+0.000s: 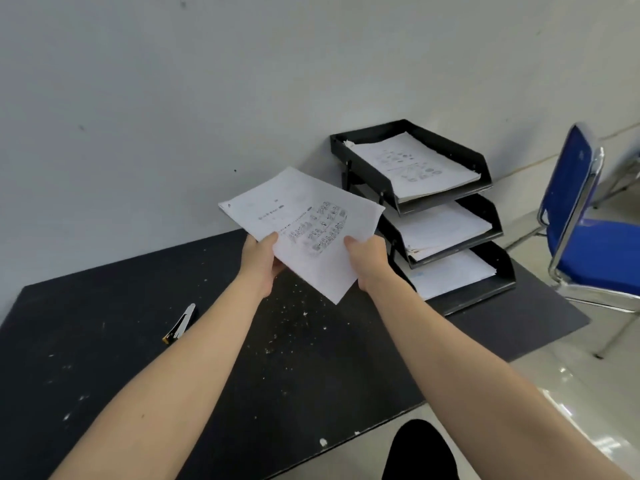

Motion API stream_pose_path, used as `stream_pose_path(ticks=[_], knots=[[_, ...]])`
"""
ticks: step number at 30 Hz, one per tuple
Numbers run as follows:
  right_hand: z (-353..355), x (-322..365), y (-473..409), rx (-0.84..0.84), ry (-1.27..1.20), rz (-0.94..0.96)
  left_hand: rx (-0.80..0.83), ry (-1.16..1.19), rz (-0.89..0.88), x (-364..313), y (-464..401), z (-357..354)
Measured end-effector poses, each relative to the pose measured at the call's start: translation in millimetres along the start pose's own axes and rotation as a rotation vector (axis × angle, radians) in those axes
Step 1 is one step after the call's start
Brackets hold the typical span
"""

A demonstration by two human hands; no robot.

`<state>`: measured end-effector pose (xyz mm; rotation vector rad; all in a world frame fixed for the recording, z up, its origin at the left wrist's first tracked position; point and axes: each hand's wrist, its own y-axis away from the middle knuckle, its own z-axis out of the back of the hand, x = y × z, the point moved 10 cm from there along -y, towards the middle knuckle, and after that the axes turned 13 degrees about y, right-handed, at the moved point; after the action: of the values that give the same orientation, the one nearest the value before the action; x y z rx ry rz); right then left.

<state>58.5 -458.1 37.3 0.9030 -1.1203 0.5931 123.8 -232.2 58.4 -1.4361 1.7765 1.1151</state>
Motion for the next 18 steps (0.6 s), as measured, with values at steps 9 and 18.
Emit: stream_pose_path(ticks=[9, 18], knots=[[102.7, -27.6, 57.0, -0.114, 0.052, -0.209, 0.079, -0.233, 0.305, 37.7, 83.9, -48.7], [242.5, -109.3, 110.8, -0.388, 0.08, -0.273, 0.362, -0.472, 0.573, 128.7, 157.8, -112.2]])
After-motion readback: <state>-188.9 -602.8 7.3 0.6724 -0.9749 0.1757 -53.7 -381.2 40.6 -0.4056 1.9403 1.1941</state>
